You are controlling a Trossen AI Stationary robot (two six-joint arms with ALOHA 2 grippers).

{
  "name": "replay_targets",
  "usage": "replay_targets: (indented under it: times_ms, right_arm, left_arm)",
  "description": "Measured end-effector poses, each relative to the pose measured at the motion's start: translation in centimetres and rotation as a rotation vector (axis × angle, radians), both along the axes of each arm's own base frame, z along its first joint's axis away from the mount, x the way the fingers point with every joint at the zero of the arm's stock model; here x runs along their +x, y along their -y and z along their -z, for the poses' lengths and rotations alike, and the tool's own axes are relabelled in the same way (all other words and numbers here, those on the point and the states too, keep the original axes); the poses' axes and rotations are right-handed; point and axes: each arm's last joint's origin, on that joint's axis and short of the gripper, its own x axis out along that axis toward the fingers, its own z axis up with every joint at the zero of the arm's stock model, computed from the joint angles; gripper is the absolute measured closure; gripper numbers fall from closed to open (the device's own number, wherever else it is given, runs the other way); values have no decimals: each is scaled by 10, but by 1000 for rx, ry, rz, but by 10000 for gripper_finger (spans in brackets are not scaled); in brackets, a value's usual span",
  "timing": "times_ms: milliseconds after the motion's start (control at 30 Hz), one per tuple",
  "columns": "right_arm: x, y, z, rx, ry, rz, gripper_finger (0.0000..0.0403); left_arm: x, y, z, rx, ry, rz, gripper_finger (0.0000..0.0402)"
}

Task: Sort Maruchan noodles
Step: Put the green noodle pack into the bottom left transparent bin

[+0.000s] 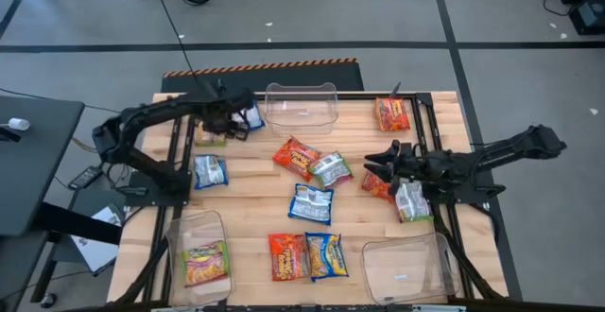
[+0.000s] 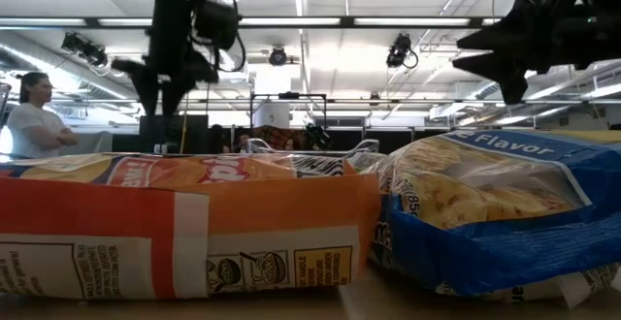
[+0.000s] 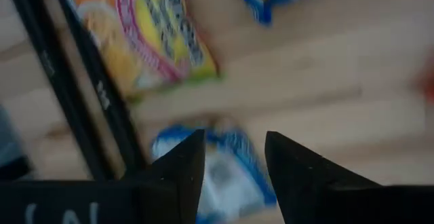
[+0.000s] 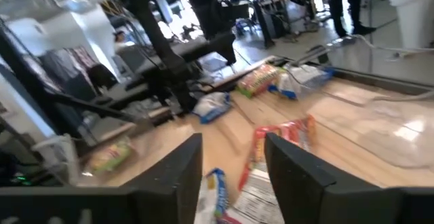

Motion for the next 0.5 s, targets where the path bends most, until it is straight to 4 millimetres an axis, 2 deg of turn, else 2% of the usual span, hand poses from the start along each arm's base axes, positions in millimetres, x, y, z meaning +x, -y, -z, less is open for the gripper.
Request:
replay_targets:
  times_ms: [167, 267, 367, 500]
  right_arm:
    - [4, 6, 5, -13, -40, 46, 208]
    - [5, 8, 6, -15, -55, 64, 199]
    - [5, 11, 8, -16, -66, 79, 197]
    - [6, 14, 9, 2, -70, 101, 198]
  left_arm:
    - [2, -15, 44, 116, 81, -81, 203]
    - [-3, -16, 66, 213, 16, -176, 185]
    - [-6, -17, 78, 325, -61, -228, 178]
    - [-3, -17, 93, 406, -111, -204, 179]
